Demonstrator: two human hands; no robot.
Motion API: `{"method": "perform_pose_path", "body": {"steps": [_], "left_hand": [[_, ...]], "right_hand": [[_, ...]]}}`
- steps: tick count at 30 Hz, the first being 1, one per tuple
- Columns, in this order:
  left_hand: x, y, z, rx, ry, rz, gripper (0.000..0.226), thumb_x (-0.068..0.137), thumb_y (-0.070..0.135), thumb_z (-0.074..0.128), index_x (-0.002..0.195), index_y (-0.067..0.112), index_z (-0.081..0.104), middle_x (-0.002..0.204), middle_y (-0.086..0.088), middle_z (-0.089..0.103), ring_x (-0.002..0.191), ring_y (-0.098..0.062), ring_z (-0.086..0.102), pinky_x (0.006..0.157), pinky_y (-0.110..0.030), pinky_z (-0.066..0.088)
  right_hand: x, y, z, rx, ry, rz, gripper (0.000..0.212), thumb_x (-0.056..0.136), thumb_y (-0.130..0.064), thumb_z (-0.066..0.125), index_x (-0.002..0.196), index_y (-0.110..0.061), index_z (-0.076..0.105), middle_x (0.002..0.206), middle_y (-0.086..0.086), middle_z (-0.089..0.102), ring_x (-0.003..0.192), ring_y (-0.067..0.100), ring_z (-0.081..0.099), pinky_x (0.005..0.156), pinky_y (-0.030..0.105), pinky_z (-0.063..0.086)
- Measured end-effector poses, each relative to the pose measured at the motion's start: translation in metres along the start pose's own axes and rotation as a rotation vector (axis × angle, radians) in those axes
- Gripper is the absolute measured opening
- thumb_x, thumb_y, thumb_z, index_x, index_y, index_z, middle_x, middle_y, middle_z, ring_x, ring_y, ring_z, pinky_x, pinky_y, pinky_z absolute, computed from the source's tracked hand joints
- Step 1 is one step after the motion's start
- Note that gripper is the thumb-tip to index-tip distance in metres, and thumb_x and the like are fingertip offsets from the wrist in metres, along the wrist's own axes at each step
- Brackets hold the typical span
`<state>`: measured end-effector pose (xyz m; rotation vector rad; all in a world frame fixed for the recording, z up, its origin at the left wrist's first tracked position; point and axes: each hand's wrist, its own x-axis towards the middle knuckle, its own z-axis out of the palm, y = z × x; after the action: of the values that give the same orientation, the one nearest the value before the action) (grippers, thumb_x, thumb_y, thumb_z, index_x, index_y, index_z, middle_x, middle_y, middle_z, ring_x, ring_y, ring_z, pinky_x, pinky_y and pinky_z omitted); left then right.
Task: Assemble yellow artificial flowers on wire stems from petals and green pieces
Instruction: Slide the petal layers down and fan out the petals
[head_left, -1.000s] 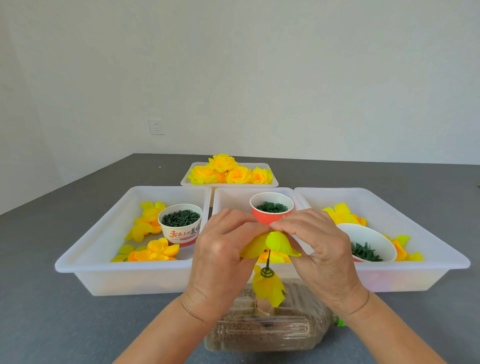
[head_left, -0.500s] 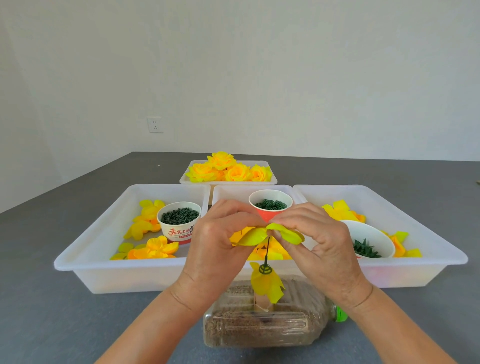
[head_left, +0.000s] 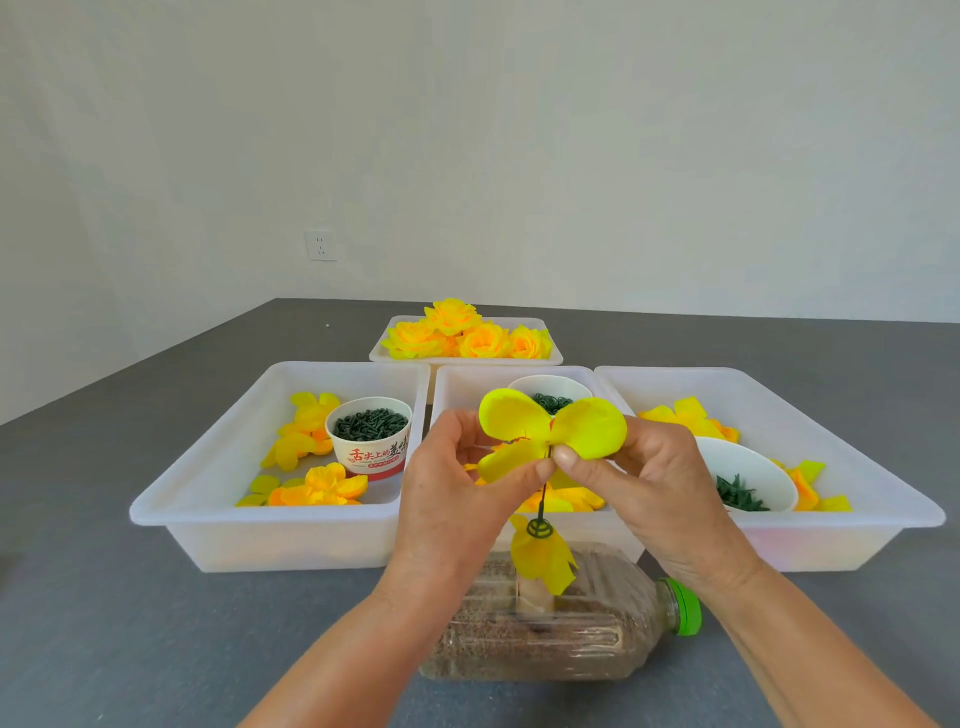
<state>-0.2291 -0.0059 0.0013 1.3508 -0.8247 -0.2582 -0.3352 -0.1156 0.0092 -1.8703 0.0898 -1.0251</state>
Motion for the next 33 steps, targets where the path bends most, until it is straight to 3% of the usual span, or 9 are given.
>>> {"method": "perform_pose_path", "body": {"steps": [2,4,10,15,22,24,28,33], "left_hand": [[0.000,0.000,-0.001,-0.005,-0.002,-0.002,0.045,0.052,0.038,0.080,0.092,0.023,0.064,0.088,0.007,0.072,0.086,-0.012,0.066,0.072,-0.028,0.056],[0.000,0.000,-0.001,0.003,-0.001,0.002,0.037,0.059,0.029,0.083,0.091,0.023,0.065,0.086,0.008,0.072,0.085,-0.012,0.066,0.070,-0.024,0.055],[0.001,0.004,0.000,0.036,0.033,-0.002,0.033,0.064,0.021,0.084,0.091,0.021,0.065,0.088,0.003,0.071,0.090,-0.019,0.064,0.084,-0.049,0.051],[0.001,0.005,0.001,0.043,0.027,0.000,0.032,0.064,0.021,0.083,0.090,0.023,0.065,0.085,0.007,0.072,0.085,-0.014,0.066,0.085,-0.046,0.052],[0.000,0.006,0.000,0.042,0.016,0.024,0.032,0.064,0.023,0.085,0.089,0.022,0.065,0.087,0.004,0.071,0.089,-0.017,0.064,0.086,-0.047,0.051],[-0.001,0.006,0.000,0.048,0.009,0.053,0.030,0.065,0.017,0.083,0.088,0.023,0.064,0.086,0.006,0.071,0.088,-0.016,0.064,0.086,-0.044,0.051],[-0.002,0.010,-0.005,0.115,0.035,0.247,0.037,0.067,0.005,0.080,0.089,0.029,0.063,0.087,0.013,0.067,0.087,-0.003,0.060,0.079,-0.012,0.045],[0.000,0.016,-0.014,0.271,0.010,0.496,0.028,0.068,0.000,0.076,0.077,0.025,0.067,0.086,0.013,0.068,0.091,-0.009,0.062,0.082,-0.016,0.044]], "right_hand": [[0.000,-0.002,0.000,0.011,-0.008,0.023,0.010,0.076,-0.017,0.066,0.082,-0.022,0.073,0.091,0.007,0.072,0.086,0.026,0.066,0.076,0.023,0.055],[0.001,-0.003,0.000,-0.005,-0.008,0.020,0.011,0.077,-0.016,0.066,0.082,-0.022,0.072,0.089,0.005,0.073,0.085,0.025,0.067,0.075,0.023,0.055],[0.002,-0.002,-0.001,-0.134,-0.021,-0.042,0.011,0.081,-0.007,0.067,0.080,-0.016,0.072,0.079,0.008,0.071,0.076,0.023,0.064,0.071,0.023,0.054],[-0.001,-0.002,-0.001,-0.130,-0.017,-0.052,0.018,0.080,0.001,0.067,0.087,-0.015,0.073,0.085,0.008,0.073,0.081,0.023,0.066,0.075,0.025,0.055],[-0.001,-0.002,-0.004,-0.226,0.001,-0.139,0.020,0.077,0.000,0.071,0.086,-0.018,0.072,0.080,-0.002,0.073,0.076,0.010,0.065,0.073,0.012,0.049],[0.001,-0.003,-0.005,-0.298,-0.002,-0.228,0.016,0.076,-0.008,0.072,0.085,-0.021,0.071,0.077,-0.007,0.070,0.074,0.006,0.063,0.074,0.016,0.049],[0.003,-0.004,-0.007,-0.509,0.038,-0.423,0.010,0.074,-0.018,0.071,0.080,-0.012,0.075,0.072,-0.001,0.069,0.069,0.012,0.060,0.068,0.035,0.049],[0.003,0.000,-0.006,-0.716,0.112,-0.556,0.008,0.070,-0.007,0.075,0.079,-0.006,0.074,0.072,0.002,0.069,0.074,0.012,0.057,0.071,0.032,0.044]]}}
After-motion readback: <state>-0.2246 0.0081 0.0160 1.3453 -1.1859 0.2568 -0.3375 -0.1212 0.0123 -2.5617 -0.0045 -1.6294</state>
